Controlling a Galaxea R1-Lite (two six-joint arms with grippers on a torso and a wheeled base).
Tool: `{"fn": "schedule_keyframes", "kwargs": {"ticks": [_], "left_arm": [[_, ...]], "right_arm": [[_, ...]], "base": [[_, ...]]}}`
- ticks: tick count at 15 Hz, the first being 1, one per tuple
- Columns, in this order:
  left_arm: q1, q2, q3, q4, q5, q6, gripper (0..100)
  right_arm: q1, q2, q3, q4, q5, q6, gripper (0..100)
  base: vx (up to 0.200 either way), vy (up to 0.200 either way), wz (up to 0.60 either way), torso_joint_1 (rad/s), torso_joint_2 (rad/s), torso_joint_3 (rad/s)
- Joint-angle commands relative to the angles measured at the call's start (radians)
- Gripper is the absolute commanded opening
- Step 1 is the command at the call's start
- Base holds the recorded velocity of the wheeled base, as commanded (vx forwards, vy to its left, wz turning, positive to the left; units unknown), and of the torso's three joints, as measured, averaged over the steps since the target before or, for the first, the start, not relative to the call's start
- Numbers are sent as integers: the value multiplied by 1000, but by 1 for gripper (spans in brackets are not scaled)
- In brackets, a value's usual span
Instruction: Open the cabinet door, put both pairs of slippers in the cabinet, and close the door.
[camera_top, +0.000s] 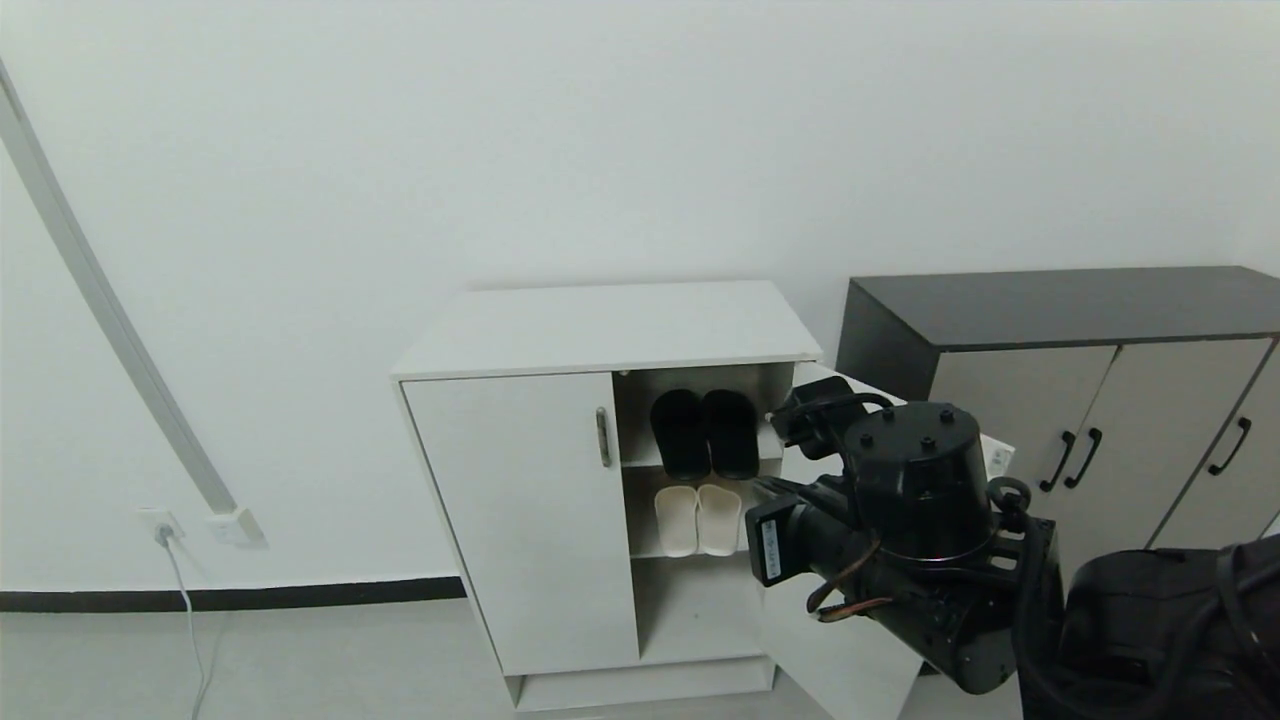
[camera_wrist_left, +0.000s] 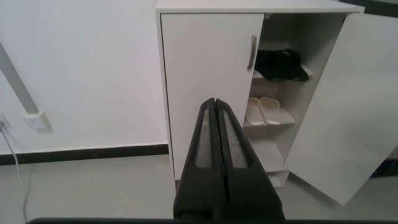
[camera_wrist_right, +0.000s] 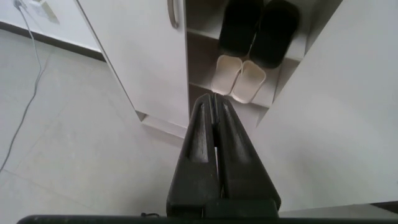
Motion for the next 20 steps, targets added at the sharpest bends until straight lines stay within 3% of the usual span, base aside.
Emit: {"fn": "schedule_keyframes", "kwargs": {"ticks": [1, 8, 11, 20], "left_arm": [[0, 0, 0, 0, 0, -1, 0], [0, 0, 0, 0, 2, 0, 0], [0, 0, 0, 0, 2, 0, 0], [0, 0, 0, 0, 2, -1, 0]], "right_arm": [[0, 0, 1, 0, 0, -1, 0], [-6, 9, 1, -2, 1, 1, 0], [-10, 14, 25, -68, 6, 1, 0], [-18, 19, 52, -94, 4, -31, 0]], "base": [[0, 0, 0, 232, -559, -315], [0, 0, 0, 253, -581, -323], [0, 0, 0, 186, -416, -229], [0, 0, 0, 11, -30, -14]]}}
